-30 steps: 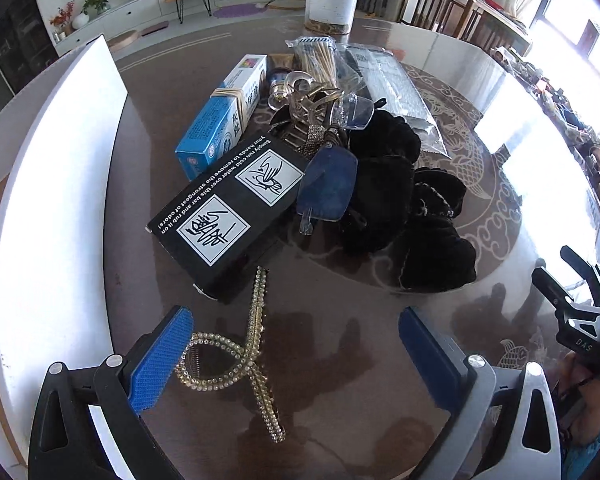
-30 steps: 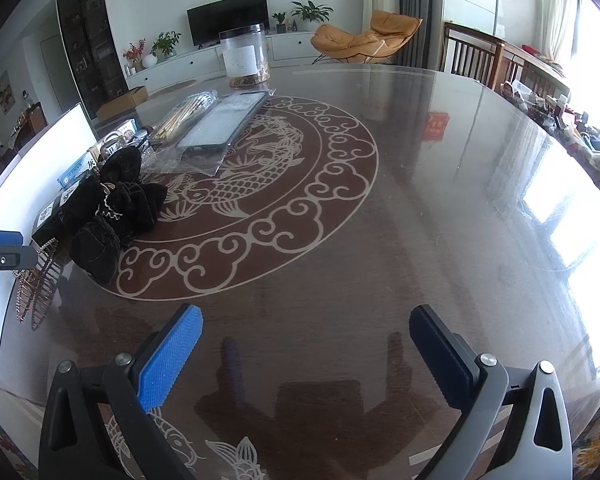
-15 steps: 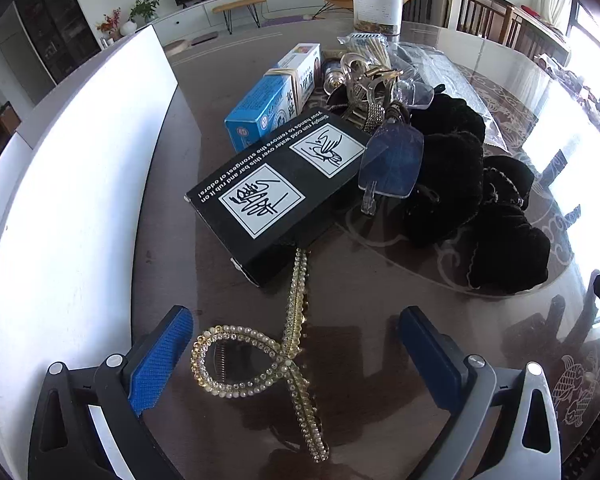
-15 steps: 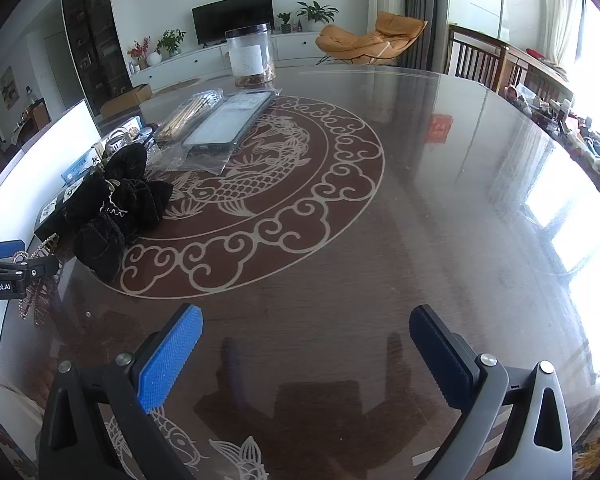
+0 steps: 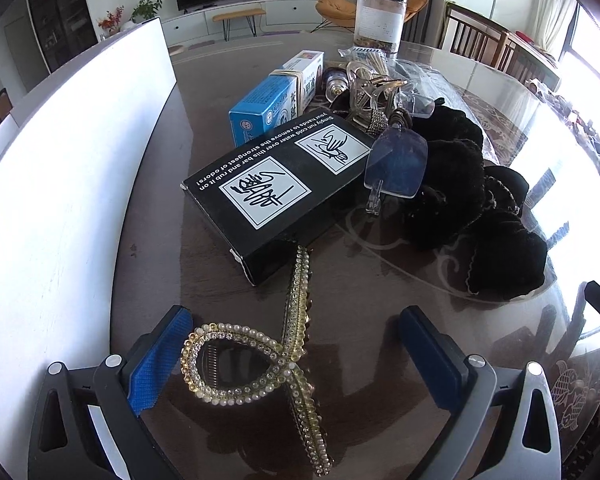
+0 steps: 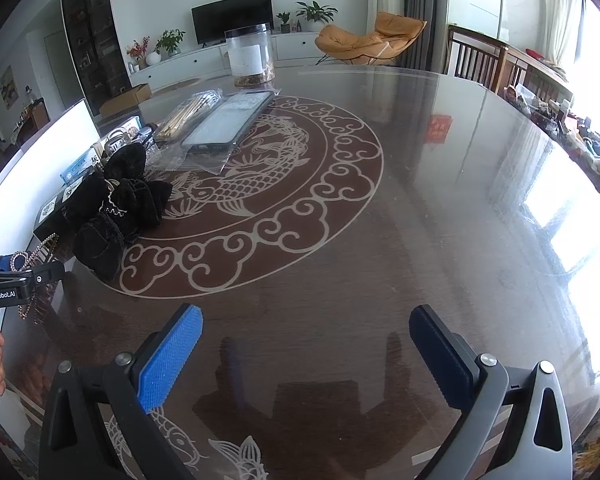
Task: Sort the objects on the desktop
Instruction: 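Grasp the gold pearl hair clip with the left gripper, then lift the hair clip with the left gripper while the right gripper grasps a black velvet pouch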
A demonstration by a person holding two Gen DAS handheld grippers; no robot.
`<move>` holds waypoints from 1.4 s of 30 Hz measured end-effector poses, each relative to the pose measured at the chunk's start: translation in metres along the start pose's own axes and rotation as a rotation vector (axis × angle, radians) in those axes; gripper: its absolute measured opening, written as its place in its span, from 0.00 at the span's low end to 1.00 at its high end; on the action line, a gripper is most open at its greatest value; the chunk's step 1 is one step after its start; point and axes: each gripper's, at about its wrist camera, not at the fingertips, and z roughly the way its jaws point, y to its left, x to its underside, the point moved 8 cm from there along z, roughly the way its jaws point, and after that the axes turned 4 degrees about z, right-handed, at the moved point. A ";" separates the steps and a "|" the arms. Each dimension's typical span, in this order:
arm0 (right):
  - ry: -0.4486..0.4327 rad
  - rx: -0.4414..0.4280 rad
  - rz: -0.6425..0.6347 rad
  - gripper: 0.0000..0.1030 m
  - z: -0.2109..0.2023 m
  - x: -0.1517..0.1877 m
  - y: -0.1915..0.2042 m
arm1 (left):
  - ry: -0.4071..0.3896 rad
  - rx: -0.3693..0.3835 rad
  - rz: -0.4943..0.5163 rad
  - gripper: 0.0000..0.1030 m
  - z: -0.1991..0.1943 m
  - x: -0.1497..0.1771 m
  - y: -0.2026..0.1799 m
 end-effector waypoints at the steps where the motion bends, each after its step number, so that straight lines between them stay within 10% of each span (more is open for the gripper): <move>1: 0.000 0.000 -0.001 1.00 0.000 0.000 0.000 | -0.003 0.000 0.000 1.00 -0.001 0.000 0.001; 21: -0.009 -0.008 0.010 1.00 -0.003 0.000 -0.003 | -0.052 0.011 0.031 1.00 -0.002 0.000 -0.002; 29: -0.022 -0.088 0.008 1.00 -0.008 -0.002 0.009 | -0.144 0.018 0.029 0.46 -0.017 0.005 0.004; 42: 0.070 -0.392 -0.083 0.96 0.027 -0.016 0.138 | -0.155 0.040 0.038 0.45 -0.016 0.003 -0.001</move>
